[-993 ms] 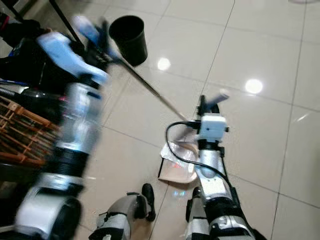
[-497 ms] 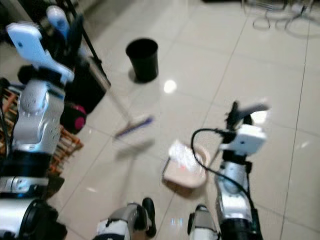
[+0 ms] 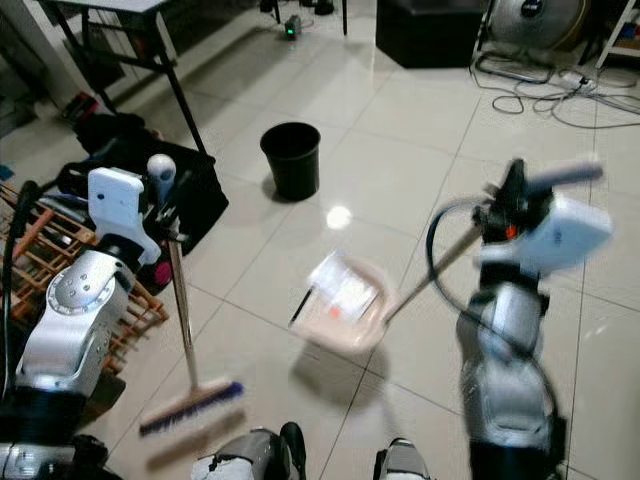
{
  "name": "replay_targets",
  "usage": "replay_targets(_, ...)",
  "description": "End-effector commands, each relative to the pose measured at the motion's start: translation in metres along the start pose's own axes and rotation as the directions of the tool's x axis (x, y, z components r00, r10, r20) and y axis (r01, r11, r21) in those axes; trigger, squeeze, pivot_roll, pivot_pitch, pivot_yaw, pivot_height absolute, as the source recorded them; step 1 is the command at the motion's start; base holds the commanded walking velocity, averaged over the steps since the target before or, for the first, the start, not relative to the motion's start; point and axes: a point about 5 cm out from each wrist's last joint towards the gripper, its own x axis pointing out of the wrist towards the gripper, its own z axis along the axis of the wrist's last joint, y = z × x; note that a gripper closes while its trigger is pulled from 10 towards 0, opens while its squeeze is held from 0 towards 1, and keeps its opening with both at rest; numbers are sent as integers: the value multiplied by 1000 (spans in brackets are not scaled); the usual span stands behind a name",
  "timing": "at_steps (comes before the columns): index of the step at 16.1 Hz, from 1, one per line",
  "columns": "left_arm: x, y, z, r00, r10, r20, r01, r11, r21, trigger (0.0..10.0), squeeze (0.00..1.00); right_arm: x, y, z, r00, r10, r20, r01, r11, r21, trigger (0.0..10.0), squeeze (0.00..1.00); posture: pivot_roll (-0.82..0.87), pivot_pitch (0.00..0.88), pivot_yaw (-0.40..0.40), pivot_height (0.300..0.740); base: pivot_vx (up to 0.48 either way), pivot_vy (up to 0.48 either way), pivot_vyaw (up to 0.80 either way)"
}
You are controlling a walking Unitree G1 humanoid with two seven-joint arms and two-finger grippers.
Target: Sweep floor
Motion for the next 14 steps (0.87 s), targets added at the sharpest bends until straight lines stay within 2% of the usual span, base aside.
replay_targets(1, -1, -4, 12, 999, 1, 46, -1, 1000, 9, 10000, 0, 9, 6, 23, 999, 23, 35, -25, 998, 63, 10000, 0, -17, 40, 142, 740, 296, 0, 0)
replay_targets(4, -5, -7, 10, 999, 6, 34, -7, 1000, 18, 10000, 0, 18, 9, 38, 997, 44, 57, -50, 994, 102, 10000, 0, -20, 34, 149, 740, 344, 0, 0)
replay_targets(7, -6, -9, 11, 1000, 5, 22, -5, 1000, 27, 10000, 0, 23, 9, 46, 998, 54, 37, -58, 992, 116, 10000, 0, -16, 30, 154, 740, 384, 0, 0)
replay_targets(14, -8, -14, 7, 1000, -2, -7, 3, 1000, 16, 10000, 0, 26, 2, 52, 999, 28, 17, -30, 993, 118, 10000, 0, -18, 29, 149, 740, 395, 0, 0)
